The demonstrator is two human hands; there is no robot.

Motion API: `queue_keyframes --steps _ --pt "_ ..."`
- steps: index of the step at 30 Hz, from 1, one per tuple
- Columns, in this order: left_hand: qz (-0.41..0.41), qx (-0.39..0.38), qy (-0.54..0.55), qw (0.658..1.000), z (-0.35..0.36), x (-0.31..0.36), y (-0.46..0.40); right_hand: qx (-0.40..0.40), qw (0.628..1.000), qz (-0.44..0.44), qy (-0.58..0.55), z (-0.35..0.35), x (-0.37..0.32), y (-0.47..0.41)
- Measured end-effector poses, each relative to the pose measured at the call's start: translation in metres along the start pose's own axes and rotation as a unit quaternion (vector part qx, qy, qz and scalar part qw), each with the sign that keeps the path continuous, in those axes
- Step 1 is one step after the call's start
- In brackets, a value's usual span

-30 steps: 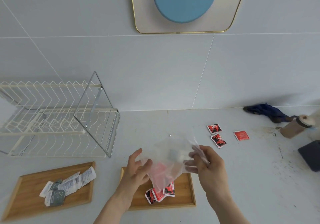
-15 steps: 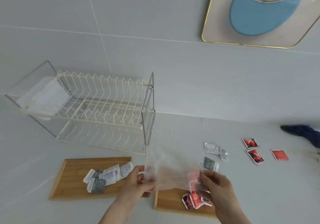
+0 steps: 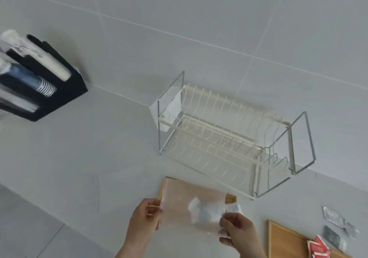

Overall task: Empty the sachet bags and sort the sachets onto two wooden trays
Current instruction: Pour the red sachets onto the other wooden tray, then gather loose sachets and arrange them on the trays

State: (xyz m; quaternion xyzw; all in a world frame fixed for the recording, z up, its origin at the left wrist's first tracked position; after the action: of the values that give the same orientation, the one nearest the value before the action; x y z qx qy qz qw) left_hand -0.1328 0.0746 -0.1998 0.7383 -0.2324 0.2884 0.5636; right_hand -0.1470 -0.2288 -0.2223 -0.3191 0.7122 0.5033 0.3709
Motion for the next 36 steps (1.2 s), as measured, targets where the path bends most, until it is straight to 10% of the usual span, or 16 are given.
queue_keyframes --steps 12,22,36 --pt "0.033 0.207 -0.065 0.976 -0.152 0.016 -0.055 -0.021 0.991 -0.097 0.092 0.187 -0.076 -0.01" --pt "0.111 0.246 -0.286 0.92 -0.139 0.021 -0.058 -0.088 0.946 -0.107 0.292 0.182 -0.071 0.009" --pt "0.258 -0.075 -0.421 0.866 0.112 0.054 -0.001 0.066 0.978 -0.028 0.194 -0.069 0.005 0.033"
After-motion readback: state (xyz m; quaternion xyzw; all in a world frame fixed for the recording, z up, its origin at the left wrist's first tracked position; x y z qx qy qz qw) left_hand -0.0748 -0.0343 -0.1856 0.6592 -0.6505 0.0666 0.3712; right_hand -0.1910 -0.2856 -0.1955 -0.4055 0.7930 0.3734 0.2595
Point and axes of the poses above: each hand's wrist, its own y-axis away from the middle knuckle, its own z-axis out of the palm, x = y × z, the point moved 7 cm from there along -y, towards the middle knuckle, and after that the axes turned 12 degrees about -z, right-handed, at the moved point
